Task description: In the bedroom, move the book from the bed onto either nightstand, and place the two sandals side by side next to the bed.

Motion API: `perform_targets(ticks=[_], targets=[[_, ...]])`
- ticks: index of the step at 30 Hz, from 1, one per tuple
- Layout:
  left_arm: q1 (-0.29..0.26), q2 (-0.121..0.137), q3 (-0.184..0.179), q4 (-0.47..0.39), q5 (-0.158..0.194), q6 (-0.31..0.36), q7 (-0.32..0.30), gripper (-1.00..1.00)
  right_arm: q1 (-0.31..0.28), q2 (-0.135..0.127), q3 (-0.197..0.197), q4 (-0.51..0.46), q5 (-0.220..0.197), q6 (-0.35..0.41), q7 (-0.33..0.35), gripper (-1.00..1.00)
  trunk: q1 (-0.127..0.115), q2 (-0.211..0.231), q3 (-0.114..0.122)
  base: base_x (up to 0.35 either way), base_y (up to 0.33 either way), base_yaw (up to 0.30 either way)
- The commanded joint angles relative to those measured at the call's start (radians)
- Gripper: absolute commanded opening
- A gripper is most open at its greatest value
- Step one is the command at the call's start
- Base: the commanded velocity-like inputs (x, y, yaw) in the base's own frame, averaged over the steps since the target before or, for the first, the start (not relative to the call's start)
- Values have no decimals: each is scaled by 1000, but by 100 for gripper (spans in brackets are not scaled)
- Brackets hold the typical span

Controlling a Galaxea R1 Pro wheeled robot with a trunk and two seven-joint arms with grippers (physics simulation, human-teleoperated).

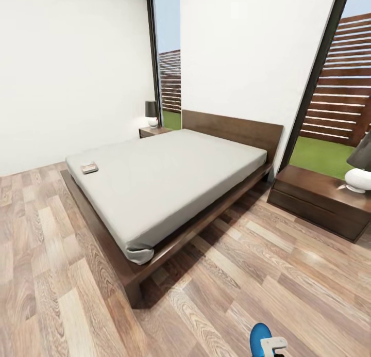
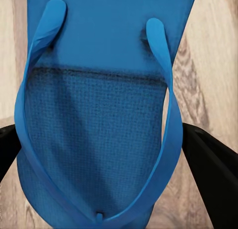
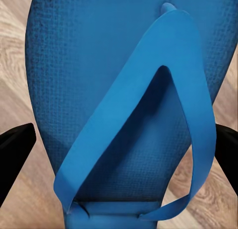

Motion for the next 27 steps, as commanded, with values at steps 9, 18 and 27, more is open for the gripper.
perform_targets(ticks=[9,18,27], targets=[[0,-2,-9,-1,2,-1,6,-100,0,2,9,4,-5,-2,-3,-100,-35,63,27,0,0,0],[0,-3,-9,-1,2,-1,6,-100,3,1,8,5,-5,-2,-3,-100,-69,126,56,0,0,0],[0,-3,-42,-1,2,-1,6,-100,29,-2,7,5,-5,-3,-3,-100,-104,189,84,0,0,0]])
